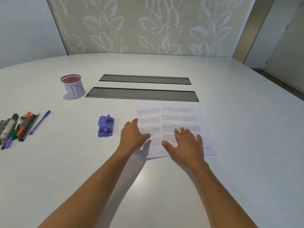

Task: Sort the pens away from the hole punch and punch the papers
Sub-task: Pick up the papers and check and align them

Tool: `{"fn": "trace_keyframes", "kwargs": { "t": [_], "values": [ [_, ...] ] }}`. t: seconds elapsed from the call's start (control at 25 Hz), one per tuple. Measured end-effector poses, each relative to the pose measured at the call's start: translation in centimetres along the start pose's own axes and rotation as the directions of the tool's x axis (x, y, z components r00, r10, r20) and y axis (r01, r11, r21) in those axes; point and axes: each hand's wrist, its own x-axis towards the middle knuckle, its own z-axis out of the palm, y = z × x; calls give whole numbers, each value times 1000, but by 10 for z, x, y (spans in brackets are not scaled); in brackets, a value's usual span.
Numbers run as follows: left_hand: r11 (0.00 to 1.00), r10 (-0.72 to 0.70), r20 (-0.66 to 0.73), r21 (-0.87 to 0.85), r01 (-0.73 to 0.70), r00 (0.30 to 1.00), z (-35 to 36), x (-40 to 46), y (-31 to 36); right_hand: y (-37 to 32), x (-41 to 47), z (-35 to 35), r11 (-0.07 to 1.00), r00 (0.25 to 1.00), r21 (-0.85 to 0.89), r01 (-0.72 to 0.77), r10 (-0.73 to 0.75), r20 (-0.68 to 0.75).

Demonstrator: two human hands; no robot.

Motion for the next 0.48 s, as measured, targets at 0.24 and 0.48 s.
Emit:
{"fn": "trace_keyframes", "kwargs": {
  "t": [0.24,0.48],
  "values": [
    [757,-350,61,-570,320,935,-8,13,-5,-1,0,2,1000,1000,7,11,-11,7],
    [674,-323,234,-623,397,917,-7,20,-4,-3,0,-2,999,998,14,45,-46,42]
  ]
}}
